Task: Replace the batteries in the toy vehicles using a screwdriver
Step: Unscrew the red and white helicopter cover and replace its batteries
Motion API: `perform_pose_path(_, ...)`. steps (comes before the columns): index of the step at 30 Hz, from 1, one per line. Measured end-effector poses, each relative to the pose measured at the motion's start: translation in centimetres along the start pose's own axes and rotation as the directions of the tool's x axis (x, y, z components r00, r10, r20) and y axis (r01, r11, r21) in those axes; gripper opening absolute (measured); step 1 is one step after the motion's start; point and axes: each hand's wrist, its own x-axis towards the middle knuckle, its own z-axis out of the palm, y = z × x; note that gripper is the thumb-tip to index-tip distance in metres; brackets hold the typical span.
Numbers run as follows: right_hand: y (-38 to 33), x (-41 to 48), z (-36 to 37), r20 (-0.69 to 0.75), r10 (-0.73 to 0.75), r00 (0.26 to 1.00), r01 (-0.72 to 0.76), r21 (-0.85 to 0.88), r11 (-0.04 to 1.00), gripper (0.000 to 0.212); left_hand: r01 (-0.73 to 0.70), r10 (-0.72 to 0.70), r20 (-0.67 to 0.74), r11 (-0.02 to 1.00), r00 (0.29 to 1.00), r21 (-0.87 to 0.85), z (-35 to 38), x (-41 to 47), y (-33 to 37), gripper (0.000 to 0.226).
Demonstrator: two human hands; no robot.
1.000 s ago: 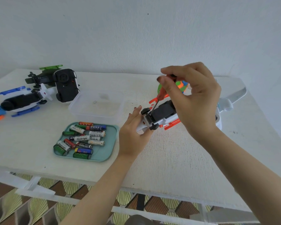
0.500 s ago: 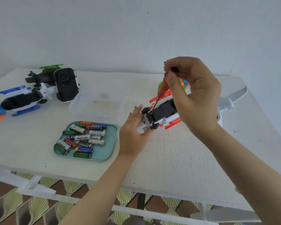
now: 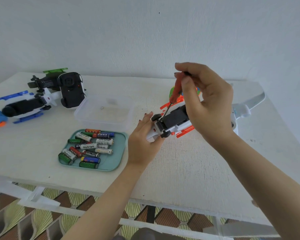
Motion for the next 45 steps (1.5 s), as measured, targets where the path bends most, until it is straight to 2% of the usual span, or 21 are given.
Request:
perform_pose_path(5, -0.1, 0.1, 0.2, -0.041, -0.107, 0.993, 0.102, -0.105, 0.989, 0.017, 0.006, -0.006, 0.009, 1.0, 1.0, -0.005, 0.0, 0.0, 0.0, 0.048)
perform_pose_path(11, -0.1, -0.3, -0.1, 0.013, -0.013, 1.0, 0.013, -0.027, 1.0, 0.023, 0.046, -0.046, 0.01, 0.998, 0.999, -0.05, -0.3, 0.1, 0.7, 0.049)
perform_pose_path(15, -0.1, 0.1, 0.0, -0.017, -0.134, 0.991, 0.129, -0.194, 0.973, 0.017, -0.001, 0.002, -0.022, 1.0, 1.0, 0.003, -0.5, 0.3, 0.8, 0.045)
perform_pose_path(17, 0.1, 0.3, 0.0, -0.039, -0.146, 0.988, 0.134, -0.231, 0.964, 0.017, -0.007, 0.008, -0.044, 1.0, 0.999, 0.03, -0.6, 0.2, 0.8, 0.044)
perform_pose_path(22, 0.2, 0.3, -0.4, 0.01, -0.054, 0.998, 0.055, -0.169, 0.984, 0.018, -0.046, 0.064, -0.1, 0.984, 0.993, 0.171, 0.0, 0.1, 0.3, 0.046)
perform_pose_path(27, -0.2, 0.9, -0.3, 0.097, -0.068, 0.993, 0.082, -0.154, 0.985, 0.021, -0.037, 0.047, -0.106, 0.995, 0.993, 0.096, 0.0, 0.4, 0.4, 0.045)
perform_pose_path(30, -0.2, 1.1, -0.2, 0.086, -0.041, 0.995, 0.052, -0.133, 0.99, 0.024, 0.006, -0.001, -0.121, 0.999, 0.993, 0.048, -0.6, 0.7, 1.5, 0.042)
perform_pose_path(32, -0.1, 1.4, -0.2, 0.078, 0.021, 0.997, -0.013, -0.097, 0.995, 0.025, 0.115, -0.117, -0.11, 0.993, 0.987, -0.025, -1.4, 1.1, 2.7, 0.033)
perform_pose_path(34, 0.1, 1.7, -0.2, 0.096, 0.083, 0.992, -0.078, -0.06, 0.995, 0.025, 0.242, -0.246, -0.038, 0.967, 0.969, -0.083, -2.0, 1.5, 3.5, 0.021)
perform_pose_path(35, 0.2, 1.8, -0.1, 0.109, 0.09, 0.99, -0.085, -0.051, 0.995, 0.025, 0.281, -0.283, -0.008, 0.954, 0.959, -0.102, -2.3, 1.6, 3.7, 0.022)
perform_pose_path(38, 0.2, 1.9, 0.2, 0.116, 0.07, 0.991, -0.06, -0.084, 0.995, 0.03, 0.293, -0.297, -0.02, 0.951, 0.955, -0.102, -2.4, 1.8, 3.6, 0.034)
perform_pose_path(42, -0.1, 2.2, 0.6, 0.087, 0.017, 0.996, -0.006, -0.122, 0.993, 0.029, 0.345, -0.35, -0.03, 0.932, 0.936, -0.116, -2.4, 2.0, 3.6, 0.018)
perform_pose_path(45, 0.2, 2.5, 0.6, 0.074, 0.07, 0.995, -0.065, -0.065, 0.996, 0.031, 0.347, -0.351, -0.015, 0.93, 0.936, -0.121, -2.6, 2.2, 3.5, 0.018)
